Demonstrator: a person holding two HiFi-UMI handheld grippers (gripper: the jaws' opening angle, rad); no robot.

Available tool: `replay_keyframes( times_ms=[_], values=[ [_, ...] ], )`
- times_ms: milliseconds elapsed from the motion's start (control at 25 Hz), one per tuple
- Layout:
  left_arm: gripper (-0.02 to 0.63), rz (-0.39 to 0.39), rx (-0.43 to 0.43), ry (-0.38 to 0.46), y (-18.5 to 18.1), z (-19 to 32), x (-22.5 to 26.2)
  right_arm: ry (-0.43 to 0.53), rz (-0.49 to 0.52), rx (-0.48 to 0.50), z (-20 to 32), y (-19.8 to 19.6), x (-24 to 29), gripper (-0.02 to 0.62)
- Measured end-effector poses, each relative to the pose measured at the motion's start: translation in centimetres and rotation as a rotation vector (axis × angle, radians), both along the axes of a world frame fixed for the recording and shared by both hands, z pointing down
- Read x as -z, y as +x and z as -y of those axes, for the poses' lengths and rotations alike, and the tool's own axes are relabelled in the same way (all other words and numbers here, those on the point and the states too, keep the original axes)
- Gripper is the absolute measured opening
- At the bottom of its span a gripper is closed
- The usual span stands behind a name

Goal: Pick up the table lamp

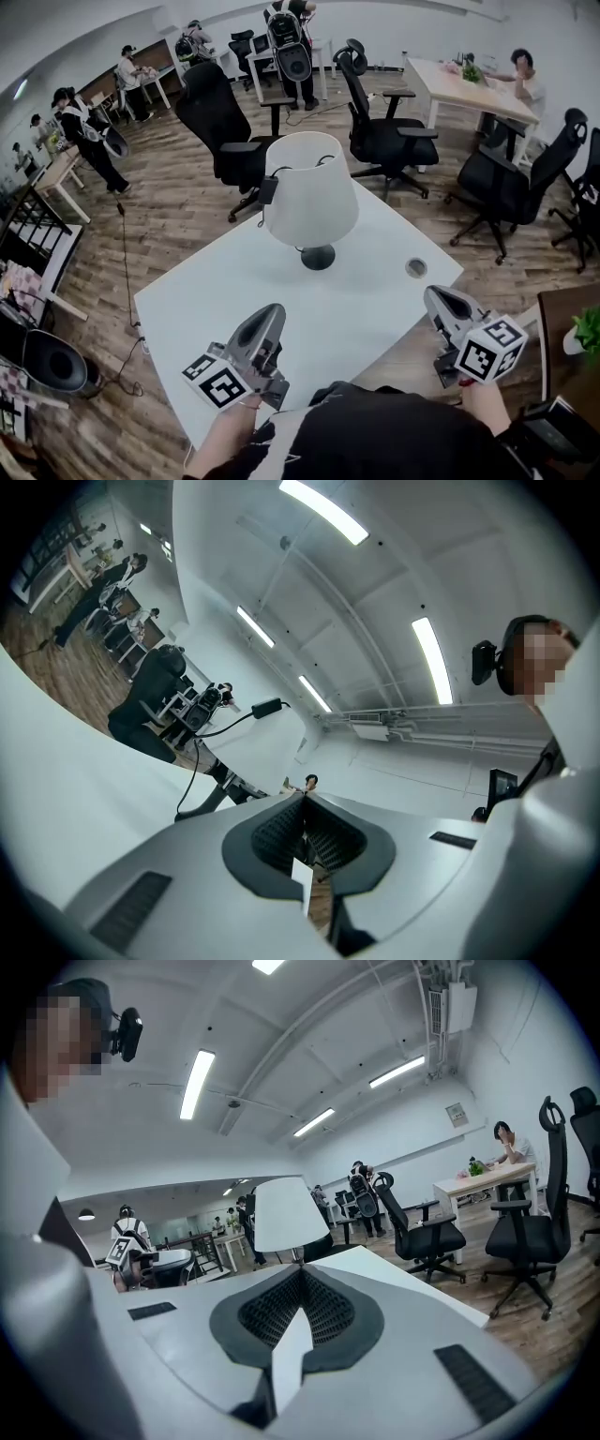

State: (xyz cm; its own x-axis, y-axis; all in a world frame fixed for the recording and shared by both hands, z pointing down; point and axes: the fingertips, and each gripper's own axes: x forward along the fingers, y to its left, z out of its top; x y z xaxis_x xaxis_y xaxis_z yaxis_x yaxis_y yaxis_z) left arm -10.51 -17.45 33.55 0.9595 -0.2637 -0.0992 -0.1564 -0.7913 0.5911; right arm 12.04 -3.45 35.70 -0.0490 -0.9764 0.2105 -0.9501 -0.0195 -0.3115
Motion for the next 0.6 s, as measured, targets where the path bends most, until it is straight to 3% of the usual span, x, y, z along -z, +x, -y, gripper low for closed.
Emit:
replay_keyframes(
  times_ms=[280,600],
  values=[
    [0.015,-0.01,-0.002,-0.025,0.8,-0.3,-0.4,-0.035,-0.041,0.032,0.9,0.5,-0.1,0.015],
    [0.015,-0.017,0.068,-0.012,1.1,0.7,0.4,-0.006,-0.048,0.085,3.9,2.0,0.8,0.017]
  ],
)
